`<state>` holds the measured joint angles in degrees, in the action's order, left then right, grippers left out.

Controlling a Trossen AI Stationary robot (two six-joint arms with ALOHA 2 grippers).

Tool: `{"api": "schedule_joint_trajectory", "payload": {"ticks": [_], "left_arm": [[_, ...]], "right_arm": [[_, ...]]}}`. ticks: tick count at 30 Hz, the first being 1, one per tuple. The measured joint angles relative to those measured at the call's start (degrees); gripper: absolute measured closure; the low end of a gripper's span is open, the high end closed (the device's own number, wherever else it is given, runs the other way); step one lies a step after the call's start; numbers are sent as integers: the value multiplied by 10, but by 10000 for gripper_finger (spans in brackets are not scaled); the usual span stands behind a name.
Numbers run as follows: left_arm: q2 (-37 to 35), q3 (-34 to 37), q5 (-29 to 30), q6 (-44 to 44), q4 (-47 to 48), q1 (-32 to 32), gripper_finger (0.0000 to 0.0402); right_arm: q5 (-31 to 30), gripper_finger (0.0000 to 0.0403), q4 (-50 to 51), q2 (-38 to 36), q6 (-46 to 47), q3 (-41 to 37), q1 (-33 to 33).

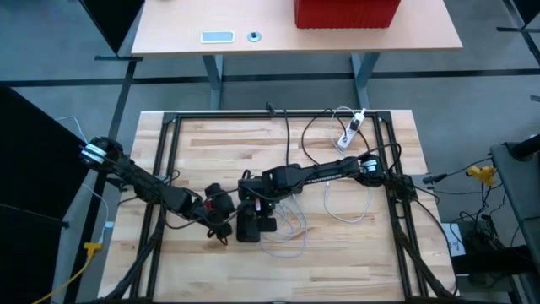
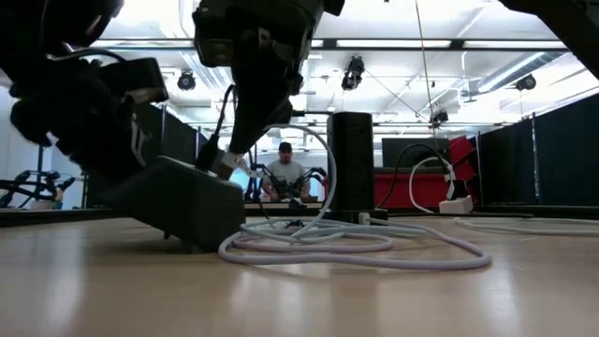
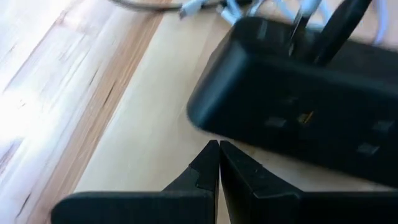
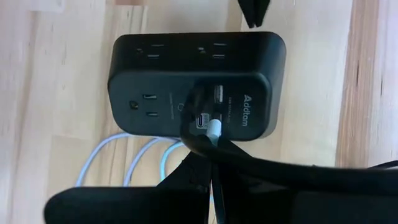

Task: Insert USB
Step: Insert the light blue charger cable into the left black outlet extension

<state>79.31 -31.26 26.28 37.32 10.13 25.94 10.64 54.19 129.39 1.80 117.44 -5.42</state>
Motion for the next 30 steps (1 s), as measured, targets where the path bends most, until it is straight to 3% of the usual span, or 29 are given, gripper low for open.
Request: {"api": "schedule_joint_trajectory", "payload": {"ticks": [6, 14, 30], "left_arm": [[3, 6, -21, -46, -13, 3, 402], [28, 9, -94, -78, -48, 9, 384], [34, 9, -81, -96, -69, 14, 175]], "right_arm": [[-2, 403, -3, 1, 3, 0, -2], [-4, 403, -4, 1, 6, -2, -2], [-17, 403, -2, 1, 2, -2, -1]]}}
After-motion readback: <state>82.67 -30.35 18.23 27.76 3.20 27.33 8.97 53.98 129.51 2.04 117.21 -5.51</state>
